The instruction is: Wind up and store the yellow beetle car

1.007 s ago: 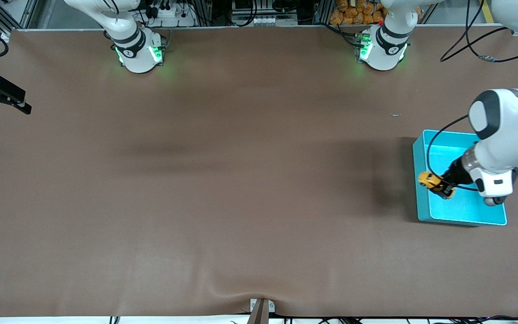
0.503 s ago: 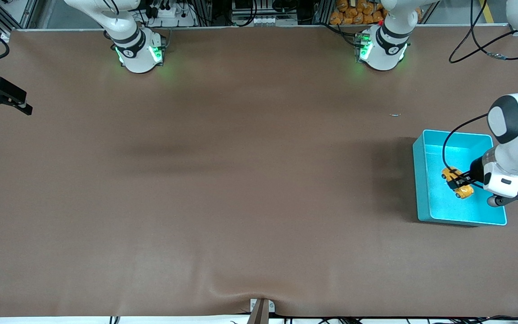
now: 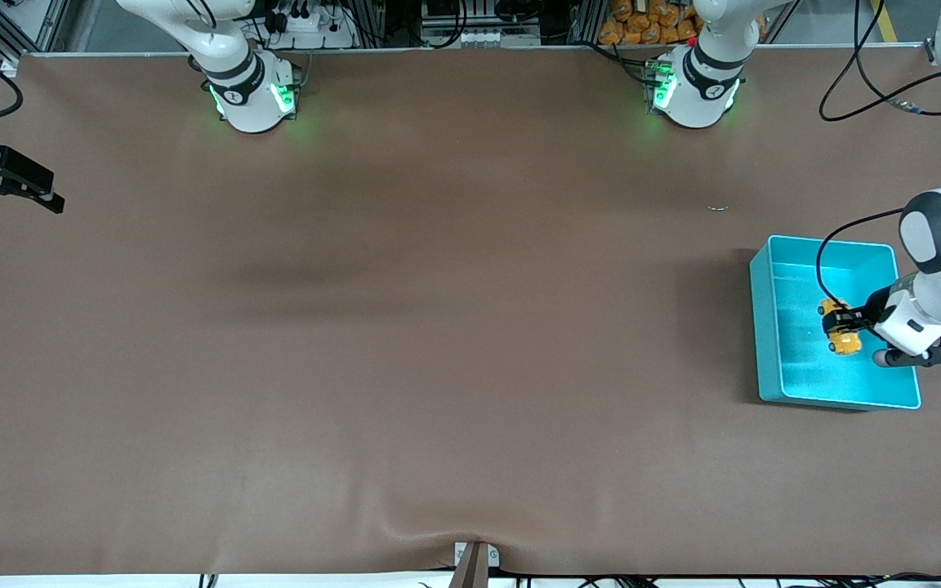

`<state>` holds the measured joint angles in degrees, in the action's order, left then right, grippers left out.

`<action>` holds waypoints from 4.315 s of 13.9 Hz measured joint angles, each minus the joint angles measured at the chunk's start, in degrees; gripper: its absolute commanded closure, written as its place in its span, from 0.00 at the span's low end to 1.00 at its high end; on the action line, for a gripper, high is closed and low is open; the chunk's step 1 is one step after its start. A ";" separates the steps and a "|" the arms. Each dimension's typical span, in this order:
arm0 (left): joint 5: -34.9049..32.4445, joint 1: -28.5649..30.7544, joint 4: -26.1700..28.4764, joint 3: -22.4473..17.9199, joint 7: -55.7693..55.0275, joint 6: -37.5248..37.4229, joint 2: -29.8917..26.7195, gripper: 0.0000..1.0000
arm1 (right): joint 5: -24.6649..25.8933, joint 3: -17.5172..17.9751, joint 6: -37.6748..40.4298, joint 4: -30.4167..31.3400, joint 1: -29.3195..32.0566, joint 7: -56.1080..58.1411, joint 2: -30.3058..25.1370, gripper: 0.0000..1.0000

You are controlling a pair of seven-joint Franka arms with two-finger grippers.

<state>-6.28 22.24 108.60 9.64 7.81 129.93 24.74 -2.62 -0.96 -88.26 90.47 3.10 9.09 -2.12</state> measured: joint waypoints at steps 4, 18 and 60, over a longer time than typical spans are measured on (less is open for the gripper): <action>-3.18 0.43 0.06 0.00 2.22 3.59 3.58 1.00 | 0.00 0.01 0.00 0.01 0.00 0.00 0.56 0.00; -7.22 0.73 -0.01 0.74 2.26 6.33 6.89 0.00 | 0.00 0.01 -0.25 -0.02 0.00 0.00 1.00 0.00; 6.07 -26.54 -18.19 -7.50 -6.91 -46.61 -27.57 0.00 | 0.00 0.04 -3.06 -0.04 0.00 0.00 1.01 0.00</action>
<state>-0.21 -4.30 90.40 2.14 0.90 83.32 -2.83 -2.61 -0.92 -91.32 90.44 3.10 9.09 -1.11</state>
